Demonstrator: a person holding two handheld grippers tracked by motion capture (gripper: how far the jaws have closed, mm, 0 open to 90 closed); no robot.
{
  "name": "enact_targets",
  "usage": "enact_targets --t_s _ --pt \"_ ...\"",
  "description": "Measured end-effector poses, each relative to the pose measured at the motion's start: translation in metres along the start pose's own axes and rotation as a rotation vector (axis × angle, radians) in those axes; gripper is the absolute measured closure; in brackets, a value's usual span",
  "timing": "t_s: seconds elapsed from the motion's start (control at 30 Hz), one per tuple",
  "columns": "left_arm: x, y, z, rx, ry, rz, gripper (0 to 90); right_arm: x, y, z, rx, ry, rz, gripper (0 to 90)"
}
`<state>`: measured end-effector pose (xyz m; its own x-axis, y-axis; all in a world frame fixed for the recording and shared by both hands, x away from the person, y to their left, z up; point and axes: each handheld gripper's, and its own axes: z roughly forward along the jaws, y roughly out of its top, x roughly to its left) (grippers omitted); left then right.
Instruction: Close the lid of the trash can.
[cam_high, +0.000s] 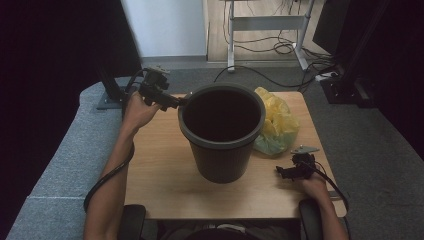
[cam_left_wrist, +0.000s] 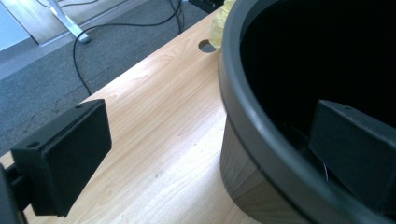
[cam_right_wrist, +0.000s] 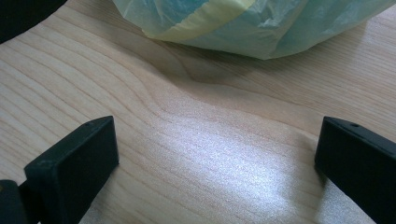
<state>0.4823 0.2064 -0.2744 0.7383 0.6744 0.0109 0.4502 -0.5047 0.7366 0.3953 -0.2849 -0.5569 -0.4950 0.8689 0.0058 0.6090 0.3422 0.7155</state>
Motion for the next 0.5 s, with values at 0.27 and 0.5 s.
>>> enact_targets --t_s 0.27,0.5 --pt "0.011 -0.02 -0.018 -0.021 0.018 -0.024 0.0 0.0 0.0 0.0 0.0 0.0 -0.001 0.0" --pt "0.019 -0.039 -0.027 -0.039 0.011 -0.06 0.0 0.0 0.0 0.0 -0.001 0.0 -0.001 0.0"
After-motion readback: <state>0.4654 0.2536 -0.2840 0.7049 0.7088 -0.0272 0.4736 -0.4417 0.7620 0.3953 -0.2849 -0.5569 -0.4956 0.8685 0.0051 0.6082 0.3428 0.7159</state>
